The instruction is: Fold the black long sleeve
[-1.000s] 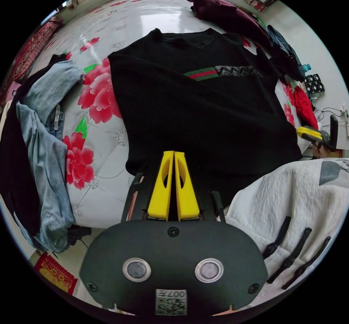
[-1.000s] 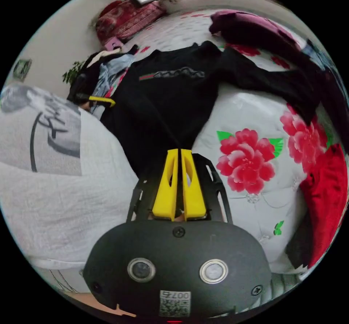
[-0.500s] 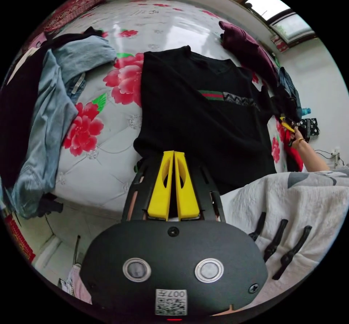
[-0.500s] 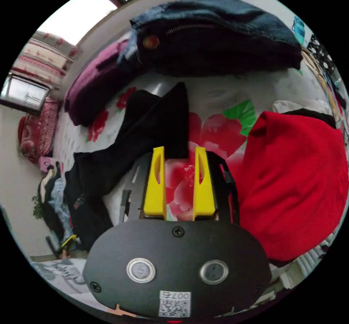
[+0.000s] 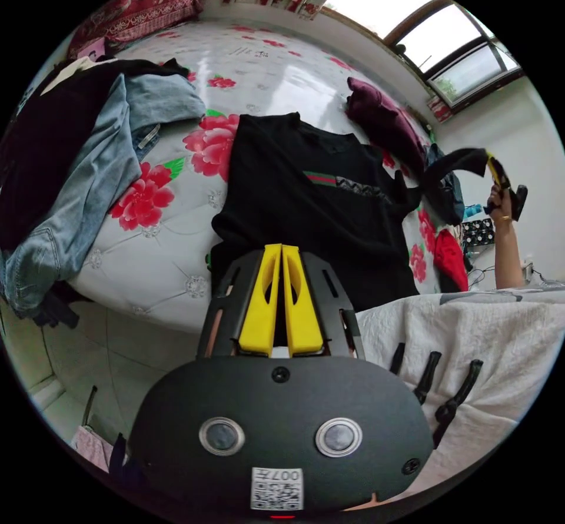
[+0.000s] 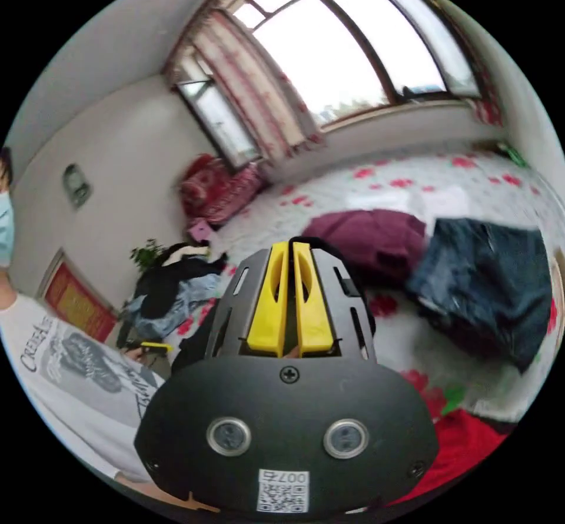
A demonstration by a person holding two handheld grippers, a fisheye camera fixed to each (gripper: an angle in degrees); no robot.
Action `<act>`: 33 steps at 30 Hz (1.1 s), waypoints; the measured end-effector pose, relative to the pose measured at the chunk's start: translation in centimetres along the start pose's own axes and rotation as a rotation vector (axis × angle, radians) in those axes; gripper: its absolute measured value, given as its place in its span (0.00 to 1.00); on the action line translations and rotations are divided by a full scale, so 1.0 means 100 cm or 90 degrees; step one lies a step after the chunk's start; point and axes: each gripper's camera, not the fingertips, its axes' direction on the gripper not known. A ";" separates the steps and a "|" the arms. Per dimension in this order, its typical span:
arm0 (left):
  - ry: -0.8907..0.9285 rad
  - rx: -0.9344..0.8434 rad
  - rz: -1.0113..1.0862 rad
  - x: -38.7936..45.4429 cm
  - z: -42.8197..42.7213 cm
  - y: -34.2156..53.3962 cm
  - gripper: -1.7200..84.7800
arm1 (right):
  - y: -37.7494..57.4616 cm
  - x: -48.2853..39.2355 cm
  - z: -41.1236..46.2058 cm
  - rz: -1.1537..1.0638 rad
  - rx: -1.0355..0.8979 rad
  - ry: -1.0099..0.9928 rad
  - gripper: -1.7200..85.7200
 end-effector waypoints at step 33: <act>0.026 -0.114 0.155 -0.001 0.047 0.160 0.10 | 0.389 -0.363 0.337 -0.167 -0.455 0.110 0.05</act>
